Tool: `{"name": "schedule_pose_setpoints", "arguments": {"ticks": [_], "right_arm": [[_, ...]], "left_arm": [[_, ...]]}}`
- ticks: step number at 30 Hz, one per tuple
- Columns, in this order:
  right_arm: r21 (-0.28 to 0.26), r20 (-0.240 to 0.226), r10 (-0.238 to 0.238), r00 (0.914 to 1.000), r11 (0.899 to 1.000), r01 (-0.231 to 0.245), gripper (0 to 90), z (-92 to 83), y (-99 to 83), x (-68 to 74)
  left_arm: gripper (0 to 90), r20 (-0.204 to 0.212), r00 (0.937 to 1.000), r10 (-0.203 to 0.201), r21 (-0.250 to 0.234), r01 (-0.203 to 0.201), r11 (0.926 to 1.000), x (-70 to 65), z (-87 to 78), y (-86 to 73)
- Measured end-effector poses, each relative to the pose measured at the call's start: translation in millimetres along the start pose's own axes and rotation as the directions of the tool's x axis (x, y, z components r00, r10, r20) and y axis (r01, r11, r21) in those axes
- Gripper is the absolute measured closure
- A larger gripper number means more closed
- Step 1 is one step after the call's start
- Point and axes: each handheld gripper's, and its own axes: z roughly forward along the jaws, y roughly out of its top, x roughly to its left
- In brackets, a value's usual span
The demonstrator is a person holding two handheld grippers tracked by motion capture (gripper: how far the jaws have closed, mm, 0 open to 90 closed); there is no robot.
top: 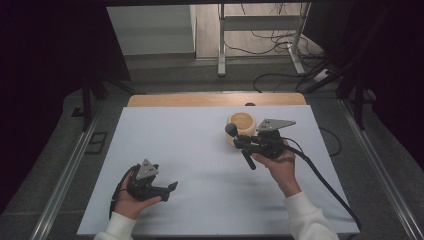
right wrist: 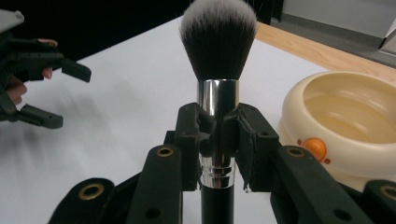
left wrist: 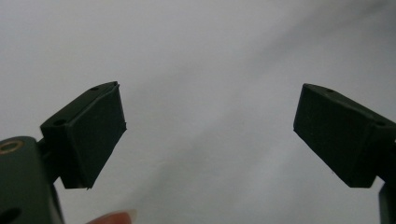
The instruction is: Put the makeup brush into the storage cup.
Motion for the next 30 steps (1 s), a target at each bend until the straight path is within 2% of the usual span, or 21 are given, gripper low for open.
{"name": "schedule_pose_setpoints", "arguments": {"ticks": [12, 19, 30], "right_arm": [[-0.049, 0.031, 0.015, 0.9994, 0.999, -0.013, 71.7, -6.6, 8.4, -7.9], [-0.084, 0.026, 0.009, 0.9996, 0.996, -0.007, 71.7, -9.7, 14.9, -8.9], [-0.109, 0.029, 0.02, 0.9994, 0.994, -0.016, 71.7, -7.4, 19.3, -12.1]], "left_arm": [[10.0, 0.003, 0.9999, 0.01, 0.004, -0.01, 0.9999, -1.7, 1.9, 1.2], [10.0, -0.001, 0.9999, 0.013, 0.008, -0.013, 0.9999, -1.8, 1.9, 1.5], [10.1, -0.003, 1.0, 0.004, 0.007, -0.004, 1.0, -0.8, 1.4, 1.3]]}}
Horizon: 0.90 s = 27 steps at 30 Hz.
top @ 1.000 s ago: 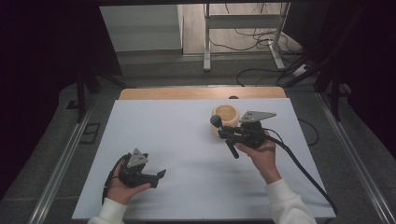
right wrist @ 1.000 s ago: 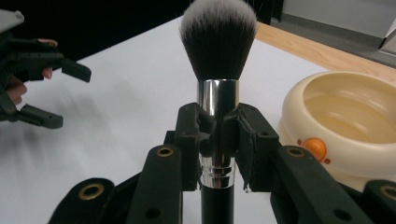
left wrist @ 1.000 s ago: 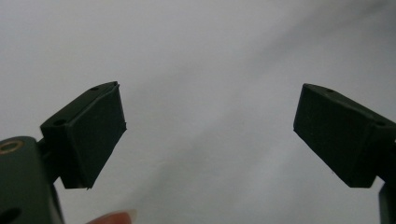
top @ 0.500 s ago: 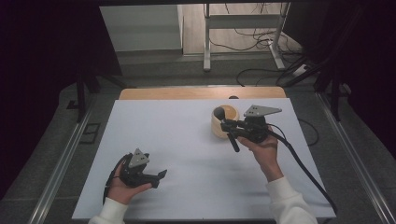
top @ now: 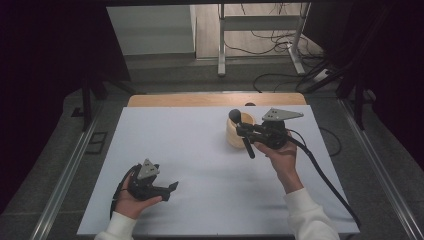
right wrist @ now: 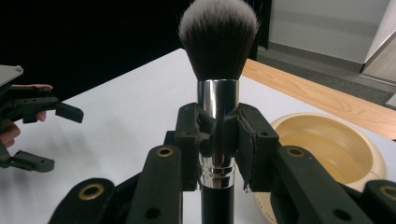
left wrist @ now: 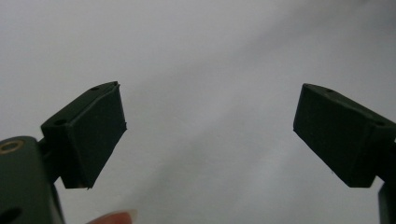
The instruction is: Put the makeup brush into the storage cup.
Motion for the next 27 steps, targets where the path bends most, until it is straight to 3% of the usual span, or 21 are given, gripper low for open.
{"name": "schedule_pose_setpoints", "arguments": {"ticks": [13, 23, 27], "right_arm": [[-0.042, -0.003, -0.008, 1.0, 0.999, 0.008, 71.7, -5.7, 12.3, -4.7], [-0.066, 0.035, 0.012, 0.9993, 0.998, -0.009, 71.7, -13.1, 27.3, -11.7], [-0.076, 0.02, 0.009, 0.9998, 0.997, -0.008, 71.7, -12.1, 29.2, -13.4]], "left_arm": [[10.2, 0.0, 1.0, -0.007, -0.003, 0.007, 1.0, 1.8, -2.6, 0.0], [10.1, 0.005, 1.0, 0.004, -0.003, -0.004, 1.0, -0.2, -3.7, 0.3], [10.3, 0.006, 0.9999, 0.009, -0.019, -0.009, 0.9998, -2.4, -5.1, 2.2]]}}
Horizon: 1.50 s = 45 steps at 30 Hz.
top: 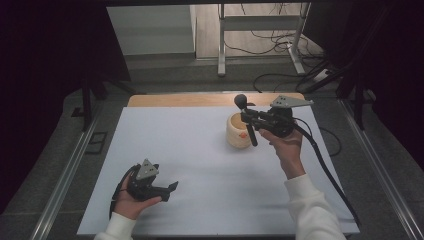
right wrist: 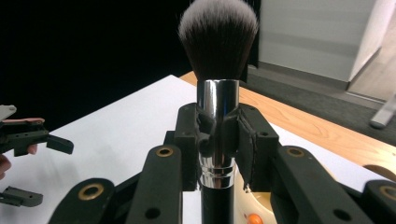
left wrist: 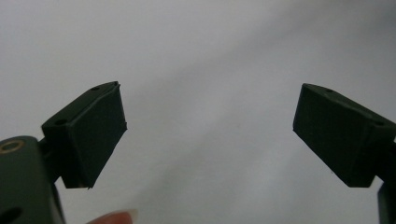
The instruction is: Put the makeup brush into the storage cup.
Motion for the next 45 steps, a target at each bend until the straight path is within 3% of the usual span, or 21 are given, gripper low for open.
{"name": "schedule_pose_setpoints", "arguments": {"ticks": [11, 27, 45], "right_arm": [[-0.013, 0.031, 0.028, 0.9991, 1.0, -0.027, 71.7, 12.1, 7.6, -16.4], [-0.051, 0.048, 0.057, 0.9973, 0.997, -0.054, 71.6, 20.7, 14.5, -26.8], [-0.047, 0.089, 0.088, 0.9921, 0.995, -0.084, 71.6, 40.5, 24.3, -40.0]], "left_arm": [[10.5, 0.0, 1.0, -0.003, 0.006, 0.003, 1.0, 1.0, 0.9, -1.3], [10.8, 0.008, 1.0, 0.0, -0.009, 0.0, 1.0, -0.2, 0.1, -1.7], [10.5, 0.008, 0.9999, -0.015, -0.006, 0.015, 0.9999, 3.9, -0.6, -3.5]]}}
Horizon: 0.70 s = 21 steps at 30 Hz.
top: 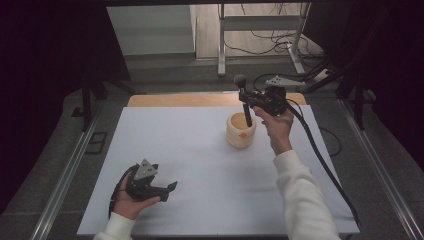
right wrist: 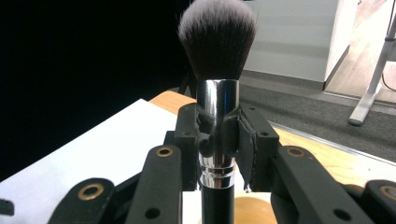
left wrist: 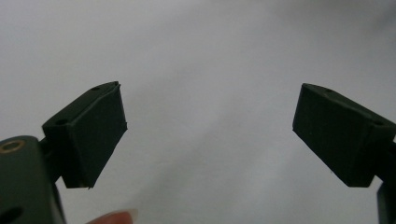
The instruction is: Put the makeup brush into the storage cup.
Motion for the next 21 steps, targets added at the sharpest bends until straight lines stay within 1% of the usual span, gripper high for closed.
{"name": "schedule_pose_setpoints", "arguments": {"ticks": [4, 5, 10, 21], "right_arm": [[-0.004, 0.007, 0.006, 1.0, 1.0, -0.006, 71.5, 5.5, 0.6, -3.1], [-0.006, 0.009, 0.014, 0.9999, 1.0, -0.014, 71.5, 9.4, 0.5, -4.9], [-0.014, 0.018, 0.036, 0.9992, 0.999, -0.036, 71.5, 16.1, -0.3, -8.7], [-0.011, 0.034, 0.034, 0.9988, 0.999, -0.033, 71.5, 28.2, -7.1, -15.8]], "left_arm": [[10.5, -0.001, 1.0, -0.003, -0.001, 0.003, 1.0, 0.3, -0.2, -0.3], [10.6, 0.0, 1.0, -0.002, -0.001, 0.002, 1.0, 0.5, -0.2, -0.3], [10.5, 0.001, 1.0, -0.001, 0.003, 0.001, 1.0, 0.9, 0.1, -0.8], [10.6, -0.005, 1.0, -0.005, 0.007, 0.005, 1.0, 1.7, 0.4, -1.2]]}}
